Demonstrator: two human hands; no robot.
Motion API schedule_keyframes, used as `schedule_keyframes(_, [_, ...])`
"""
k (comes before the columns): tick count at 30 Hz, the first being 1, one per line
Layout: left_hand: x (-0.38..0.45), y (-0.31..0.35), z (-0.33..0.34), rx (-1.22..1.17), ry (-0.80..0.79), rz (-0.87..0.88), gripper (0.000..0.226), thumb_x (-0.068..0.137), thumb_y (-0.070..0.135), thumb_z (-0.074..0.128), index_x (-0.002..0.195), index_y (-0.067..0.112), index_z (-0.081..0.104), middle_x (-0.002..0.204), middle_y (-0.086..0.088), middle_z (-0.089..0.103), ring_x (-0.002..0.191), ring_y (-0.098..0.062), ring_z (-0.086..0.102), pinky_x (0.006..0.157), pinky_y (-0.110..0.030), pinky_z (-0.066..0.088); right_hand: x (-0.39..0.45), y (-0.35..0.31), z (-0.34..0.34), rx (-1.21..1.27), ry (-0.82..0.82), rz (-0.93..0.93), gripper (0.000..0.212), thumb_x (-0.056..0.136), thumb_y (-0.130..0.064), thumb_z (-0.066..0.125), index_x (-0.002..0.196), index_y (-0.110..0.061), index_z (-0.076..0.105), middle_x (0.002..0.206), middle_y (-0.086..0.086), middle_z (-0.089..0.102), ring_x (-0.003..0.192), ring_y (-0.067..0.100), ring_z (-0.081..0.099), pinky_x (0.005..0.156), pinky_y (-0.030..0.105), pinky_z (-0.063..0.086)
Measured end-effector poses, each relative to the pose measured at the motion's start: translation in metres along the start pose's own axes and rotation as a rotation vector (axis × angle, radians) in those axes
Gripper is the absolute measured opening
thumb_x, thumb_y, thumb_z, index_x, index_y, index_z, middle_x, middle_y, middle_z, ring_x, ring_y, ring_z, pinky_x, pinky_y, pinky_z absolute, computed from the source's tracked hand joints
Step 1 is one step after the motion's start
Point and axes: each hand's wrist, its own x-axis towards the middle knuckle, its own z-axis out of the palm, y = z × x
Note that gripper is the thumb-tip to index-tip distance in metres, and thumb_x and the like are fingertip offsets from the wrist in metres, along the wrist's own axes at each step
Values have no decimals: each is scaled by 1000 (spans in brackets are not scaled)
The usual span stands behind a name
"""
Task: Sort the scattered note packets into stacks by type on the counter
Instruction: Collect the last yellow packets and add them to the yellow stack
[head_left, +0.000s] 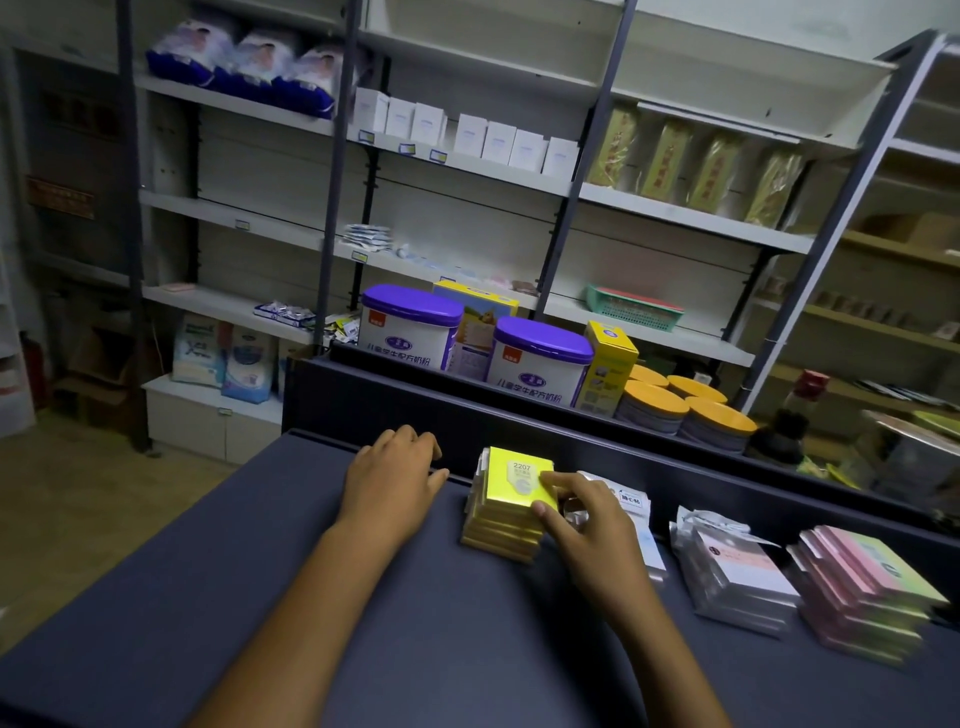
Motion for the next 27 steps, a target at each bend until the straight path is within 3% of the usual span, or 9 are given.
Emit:
schedule_keyframes(4, [-2, 9, -1, -48, 39, 15, 26, 96, 38, 53, 119, 26, 56, 118, 6, 58, 110, -13, 53, 87, -29, 46, -9, -2, -18, -14, 63, -69, 30, 88, -24, 73, 116, -31, 62, 109, -10, 58, 103, -7, 54, 81, 8, 40])
schedule_keyframes(10, [-4, 48, -11, -103, 88, 119, 23, 95, 39, 55, 115, 28, 58, 112, 8, 59, 104, -12, 54, 82, -28, 43, -34, 17, -83, -293, 8, -44, 36, 92, -37, 67, 124, -28, 55, 119, -12, 52, 112, 8, 53, 93, 32, 48])
schedule_keyframes(16, [-18, 126, -11, -117, -28, 262, 26, 94, 45, 53, 115, 31, 57, 114, 8, 59, 109, -14, 53, 87, -30, 44, -74, 48, -150, -595, -71, 90, 44, 95, -47, 56, 133, -27, 47, 133, -7, 48, 127, 15, 45, 96, 32, 44])
schedule_keyframes(22, [-51, 219, -2, -102, -164, 419, 31, 94, 49, 50, 118, 29, 55, 119, 4, 58, 116, -18, 52, 88, -35, 47, -132, 79, -222, -695, -61, 227, 43, 96, -54, 50, 129, -26, 47, 132, -5, 50, 125, 17, 46, 95, 33, 45])
schedule_keyframes(27, [-90, 294, 1, -121, -234, 482, 33, 93, 49, 51, 118, 28, 55, 122, 4, 56, 117, -20, 52, 87, -36, 47, -188, 101, -288, -716, -46, 325, 52, 98, -55, 47, 139, -23, 42, 139, -3, 48, 130, 17, 43, 100, 34, 45])
